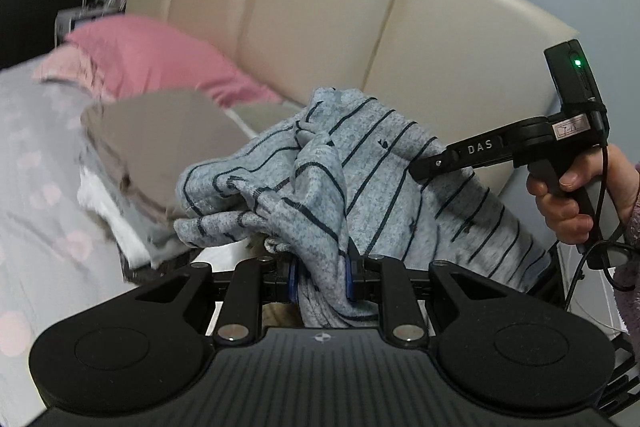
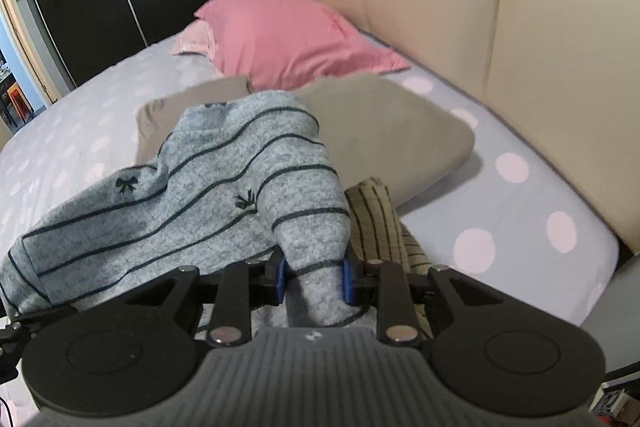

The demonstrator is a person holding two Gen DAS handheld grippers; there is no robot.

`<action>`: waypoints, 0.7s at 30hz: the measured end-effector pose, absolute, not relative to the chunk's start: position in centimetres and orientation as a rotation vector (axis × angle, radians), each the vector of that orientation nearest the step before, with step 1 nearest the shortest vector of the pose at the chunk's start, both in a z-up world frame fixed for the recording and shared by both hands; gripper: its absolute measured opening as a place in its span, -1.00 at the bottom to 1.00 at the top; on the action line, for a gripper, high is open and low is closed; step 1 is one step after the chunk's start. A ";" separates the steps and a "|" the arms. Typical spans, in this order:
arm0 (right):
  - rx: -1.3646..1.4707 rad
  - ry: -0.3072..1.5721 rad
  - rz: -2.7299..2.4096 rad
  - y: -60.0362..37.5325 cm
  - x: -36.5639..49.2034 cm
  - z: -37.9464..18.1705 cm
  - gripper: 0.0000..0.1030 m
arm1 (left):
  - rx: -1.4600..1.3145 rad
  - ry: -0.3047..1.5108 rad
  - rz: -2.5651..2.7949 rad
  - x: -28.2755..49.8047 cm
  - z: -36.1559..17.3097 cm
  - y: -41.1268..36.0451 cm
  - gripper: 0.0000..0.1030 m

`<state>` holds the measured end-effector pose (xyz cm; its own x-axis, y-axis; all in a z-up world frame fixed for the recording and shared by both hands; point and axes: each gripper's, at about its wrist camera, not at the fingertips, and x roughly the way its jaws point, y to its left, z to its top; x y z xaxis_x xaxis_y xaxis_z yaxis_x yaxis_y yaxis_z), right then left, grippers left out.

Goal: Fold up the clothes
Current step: 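Lift the folded shirt with both grippers and carry it to the clothes stack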

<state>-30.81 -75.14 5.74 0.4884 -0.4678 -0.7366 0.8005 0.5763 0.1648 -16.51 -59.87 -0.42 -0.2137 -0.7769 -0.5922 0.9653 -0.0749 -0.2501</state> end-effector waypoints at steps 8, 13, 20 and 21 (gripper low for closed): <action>0.631 0.731 -0.816 -77.1 -28.3 1.1 -0.43 | 0.372 0.810 -1.614 -15.1 -4.3 -60.7 -0.63; 0.687 0.740 -0.851 -78.3 -27.9 -0.3 -0.35 | 0.274 0.927 -1.617 -13.8 -5.1 -60.4 -0.61; 0.610 0.659 -0.943 -77.1 -28.8 3.1 -0.10 | 0.274 0.783 -1.616 -12.8 -1.4 -57.6 -0.15; 0.605 0.637 -0.963 -76.9 -29.1 3.8 -0.10 | 0.274 0.759 -1.605 -12.5 -0.7 -57.1 -0.15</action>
